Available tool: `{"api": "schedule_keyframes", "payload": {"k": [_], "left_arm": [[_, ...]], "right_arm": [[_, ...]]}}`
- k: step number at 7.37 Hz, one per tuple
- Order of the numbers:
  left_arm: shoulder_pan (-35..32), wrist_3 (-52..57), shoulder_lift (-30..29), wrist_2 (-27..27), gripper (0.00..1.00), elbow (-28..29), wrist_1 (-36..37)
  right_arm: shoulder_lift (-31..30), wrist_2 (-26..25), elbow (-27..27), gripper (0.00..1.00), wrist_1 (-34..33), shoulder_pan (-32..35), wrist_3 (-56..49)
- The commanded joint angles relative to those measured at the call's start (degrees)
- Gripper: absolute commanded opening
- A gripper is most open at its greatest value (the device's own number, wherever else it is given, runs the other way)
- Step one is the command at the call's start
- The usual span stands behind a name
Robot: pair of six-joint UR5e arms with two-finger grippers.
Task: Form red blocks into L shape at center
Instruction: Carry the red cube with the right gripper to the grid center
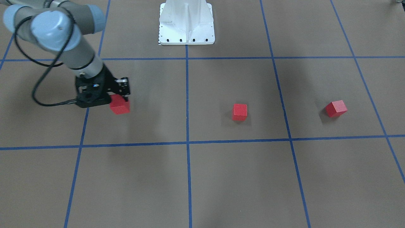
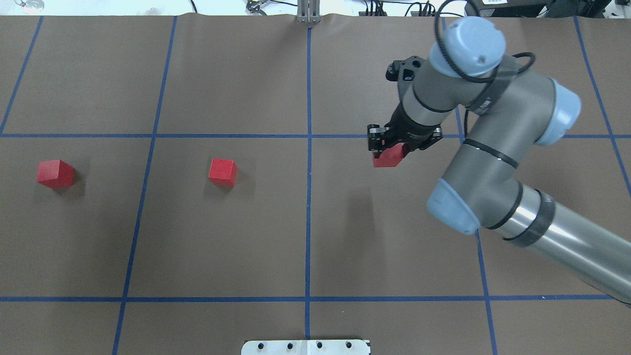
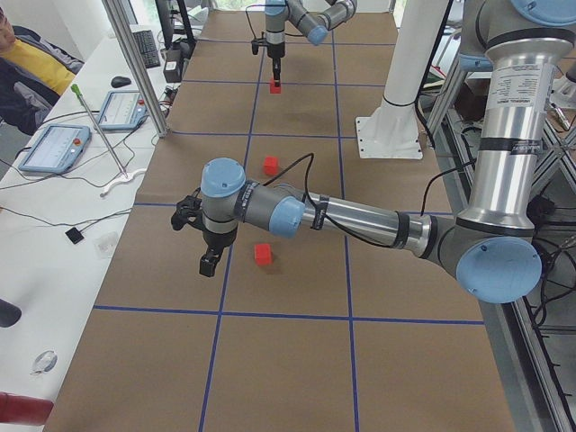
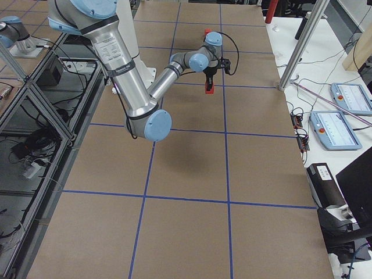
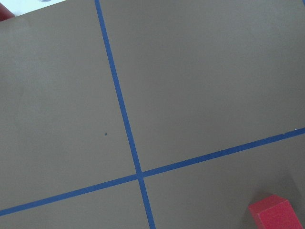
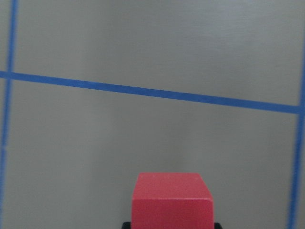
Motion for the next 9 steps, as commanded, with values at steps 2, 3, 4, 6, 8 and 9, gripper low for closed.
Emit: {"api": "schedule_keyframes", "payload": {"k": [2, 3, 4, 6, 8, 9], "left_arm": [[0.0, 0.0, 0.45, 0.0, 1.0, -0.16, 0.0], [0.0, 0.0, 0.45, 0.0, 1.0, -0.25, 0.0], [0.0, 0.0, 0.45, 0.0, 1.0, -0.16, 0.0], [0.0, 0.0, 0.45, 0.0, 1.0, -0.42, 0.0], [0.0, 0.0, 0.45, 0.0, 1.0, -0.25, 0.0], [0.0, 0.0, 0.45, 0.0, 1.0, -0.34, 0.0]], "right_arm": [[16.97, -6.17, -18.05, 0.0, -0.22, -8.95, 9.06], [16.8, -7.13, -19.46, 0.0, 2.83, -10.27, 9.41], [16.62, -7.4, -21.3, 0.0, 5.04, -11.68, 10.98], [14.87, -8.98, -20.71, 0.0, 4.97, -12.04, 10.82], [13.63, -8.99, -18.95, 0.03, 4.8, -11.87, 10.29], [13.19, -9.07, -18.77, 0.07, 4.8, -11.87, 10.38]]}}
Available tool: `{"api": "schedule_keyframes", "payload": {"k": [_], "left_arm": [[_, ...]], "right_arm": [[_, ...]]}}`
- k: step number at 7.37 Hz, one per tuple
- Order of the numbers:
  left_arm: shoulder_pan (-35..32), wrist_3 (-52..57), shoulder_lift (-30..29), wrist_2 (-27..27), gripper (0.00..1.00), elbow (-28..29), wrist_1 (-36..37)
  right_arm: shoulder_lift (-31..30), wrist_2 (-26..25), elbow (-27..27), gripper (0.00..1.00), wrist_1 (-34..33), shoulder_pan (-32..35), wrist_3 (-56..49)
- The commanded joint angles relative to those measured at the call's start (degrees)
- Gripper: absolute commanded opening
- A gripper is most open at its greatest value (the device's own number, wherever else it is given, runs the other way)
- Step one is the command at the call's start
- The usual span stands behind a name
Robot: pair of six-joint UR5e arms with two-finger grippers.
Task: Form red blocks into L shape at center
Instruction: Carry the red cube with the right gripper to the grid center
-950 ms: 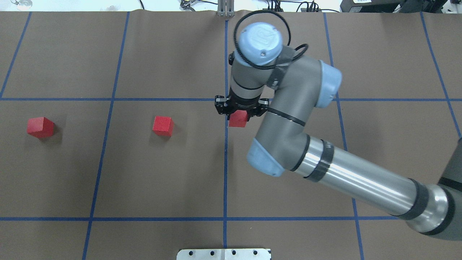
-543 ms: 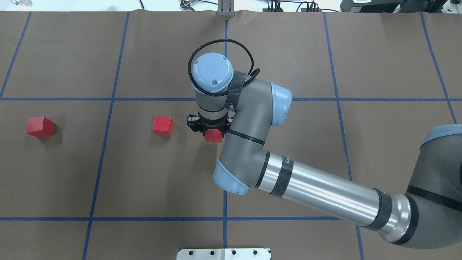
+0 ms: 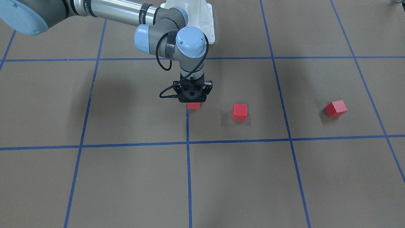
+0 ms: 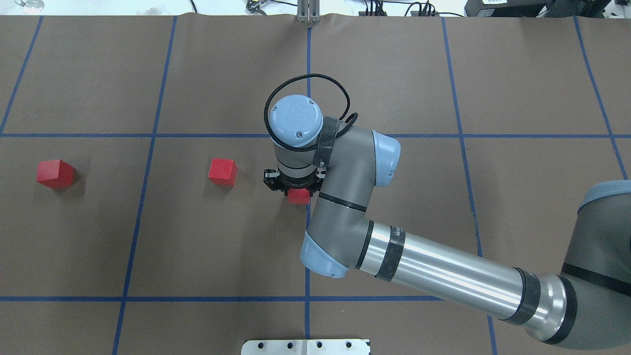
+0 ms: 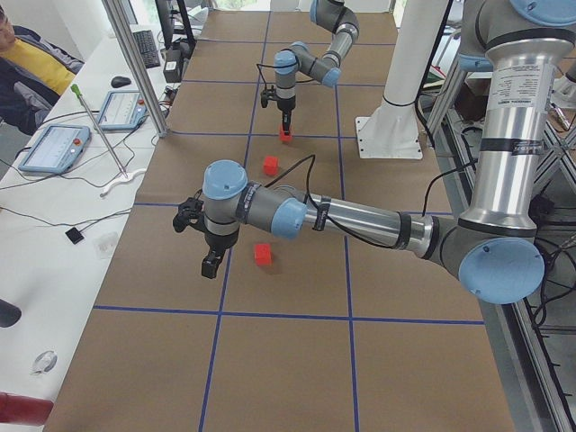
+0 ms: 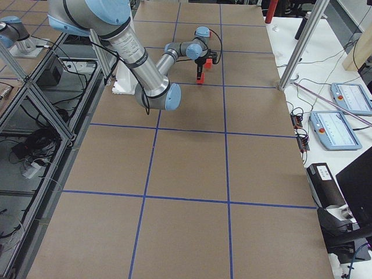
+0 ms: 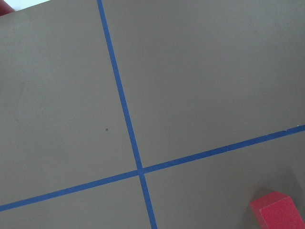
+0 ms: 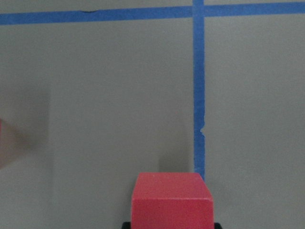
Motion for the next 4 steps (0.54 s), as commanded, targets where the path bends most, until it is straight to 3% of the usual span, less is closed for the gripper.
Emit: {"api": "schedule_keyframes", "payload": {"k": [1, 4], "left_arm": [[0.0, 0.0, 0.0, 0.0, 1.0, -0.15, 0.0], [0.0, 0.0, 0.0, 0.0, 1.0, -0.15, 0.0]], "right_arm": [[-1.54, -0.1, 1.03, 0.17, -0.03, 0.03, -0.02], [-2.43, -0.28, 1.92, 0.36, 0.05, 0.03, 0.07]]}}
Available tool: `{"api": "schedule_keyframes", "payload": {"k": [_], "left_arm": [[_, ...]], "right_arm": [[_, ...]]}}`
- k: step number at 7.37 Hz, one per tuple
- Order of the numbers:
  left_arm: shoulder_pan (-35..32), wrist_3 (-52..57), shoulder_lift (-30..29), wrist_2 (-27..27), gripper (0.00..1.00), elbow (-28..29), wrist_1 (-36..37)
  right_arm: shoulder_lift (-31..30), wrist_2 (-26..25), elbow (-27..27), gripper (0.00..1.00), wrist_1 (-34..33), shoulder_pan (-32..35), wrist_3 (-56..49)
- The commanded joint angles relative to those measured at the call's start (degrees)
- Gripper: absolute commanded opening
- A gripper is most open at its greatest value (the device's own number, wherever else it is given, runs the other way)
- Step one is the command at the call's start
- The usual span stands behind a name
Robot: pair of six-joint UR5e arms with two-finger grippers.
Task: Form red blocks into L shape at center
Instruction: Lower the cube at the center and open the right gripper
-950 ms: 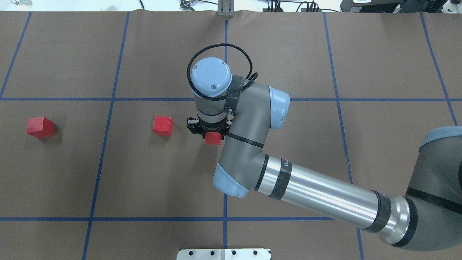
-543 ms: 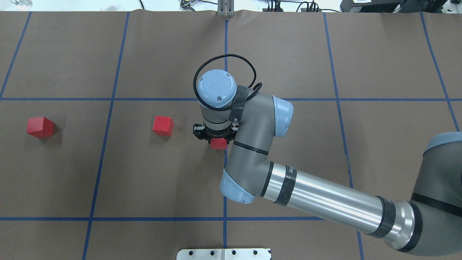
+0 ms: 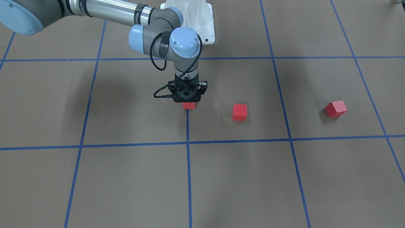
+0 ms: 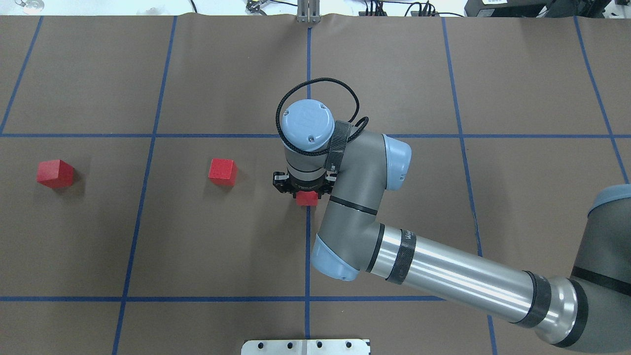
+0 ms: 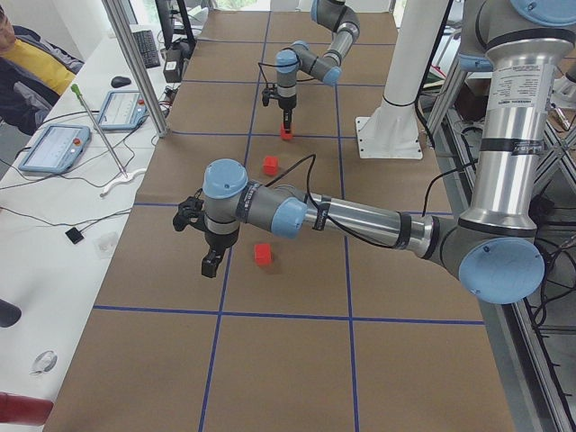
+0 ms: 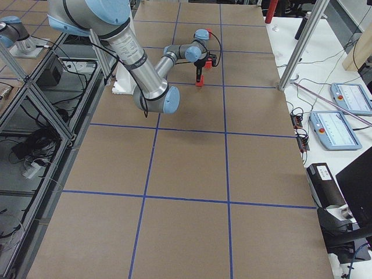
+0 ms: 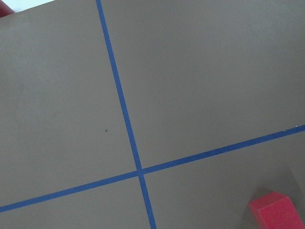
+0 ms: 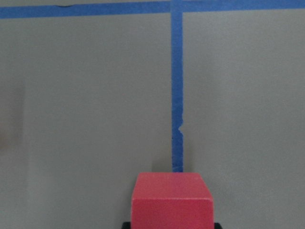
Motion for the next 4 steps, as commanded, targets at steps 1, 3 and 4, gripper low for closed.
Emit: {"api": "schedule_keyframes", "payload": {"k": [1, 3, 4], "left_arm": [[0.0, 0.0, 0.0, 0.0, 1.0, 0.04, 0.0], [0.0, 0.0, 0.0, -0.09, 1.0, 0.22, 0.0], [0.0, 0.0, 0.0, 0.0, 1.0, 0.22, 0.0]], "right_arm": [[-0.39, -0.17, 0.24, 0.42, 0.14, 0.0, 0.04], [-0.47, -0.17, 0.24, 0.52, 0.22, -0.09, 0.12], [-0.3, -0.17, 0.24, 0.58, 0.31, -0.09, 0.12]]}}
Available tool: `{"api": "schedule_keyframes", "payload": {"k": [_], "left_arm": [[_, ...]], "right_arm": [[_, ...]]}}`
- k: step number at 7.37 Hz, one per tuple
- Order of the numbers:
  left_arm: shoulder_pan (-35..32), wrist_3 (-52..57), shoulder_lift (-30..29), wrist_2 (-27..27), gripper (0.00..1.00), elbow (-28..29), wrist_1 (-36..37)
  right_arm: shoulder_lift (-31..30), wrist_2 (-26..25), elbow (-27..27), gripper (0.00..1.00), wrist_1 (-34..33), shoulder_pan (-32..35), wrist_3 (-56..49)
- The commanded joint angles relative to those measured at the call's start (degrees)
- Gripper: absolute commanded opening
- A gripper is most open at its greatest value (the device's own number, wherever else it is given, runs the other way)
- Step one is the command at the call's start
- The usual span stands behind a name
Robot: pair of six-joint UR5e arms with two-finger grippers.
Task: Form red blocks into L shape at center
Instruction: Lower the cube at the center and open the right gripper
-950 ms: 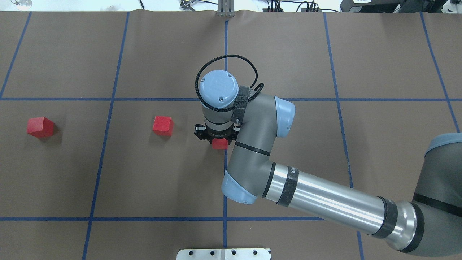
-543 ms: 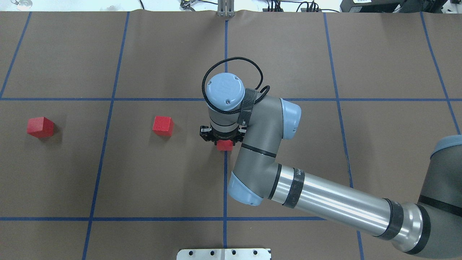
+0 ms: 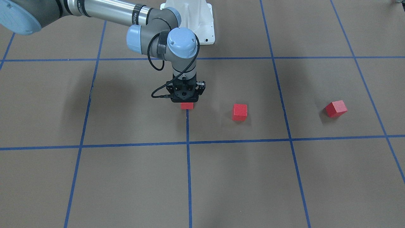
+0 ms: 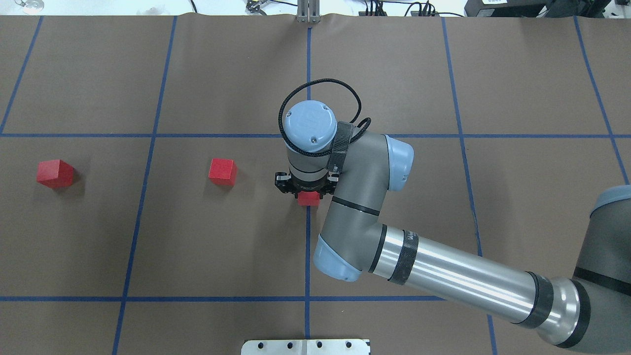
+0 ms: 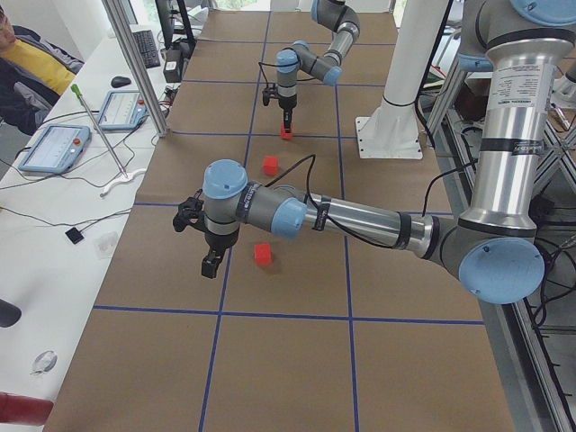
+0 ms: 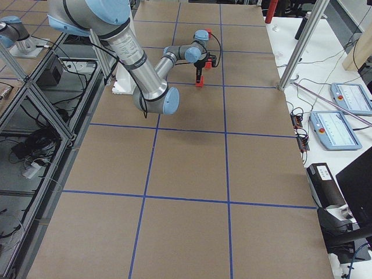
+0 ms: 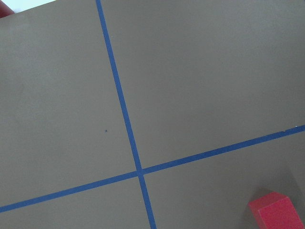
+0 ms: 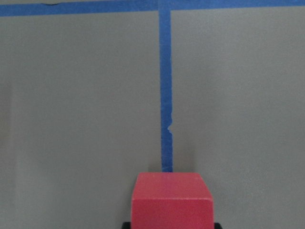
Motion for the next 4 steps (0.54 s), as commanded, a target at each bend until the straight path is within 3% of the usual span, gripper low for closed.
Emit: {"api": "schedule_keyframes", "payload": {"k": [1, 3, 4], "left_arm": [[0.0, 0.0, 0.0, 0.03, 1.0, 0.06, 0.0], [0.0, 0.0, 0.0, 0.03, 1.0, 0.15, 0.0], [0.0, 0.0, 0.0, 0.03, 1.0, 0.15, 0.0]], "right_arm": [[0.0, -0.09, 0.01, 0.74, 0.09, -0.04, 0.12], [0.09, -0.09, 0.09, 0.96, 0.09, -0.13, 0.3], [0.26, -0.09, 0.09, 0.98, 0.09, -0.13, 0.3]]}}
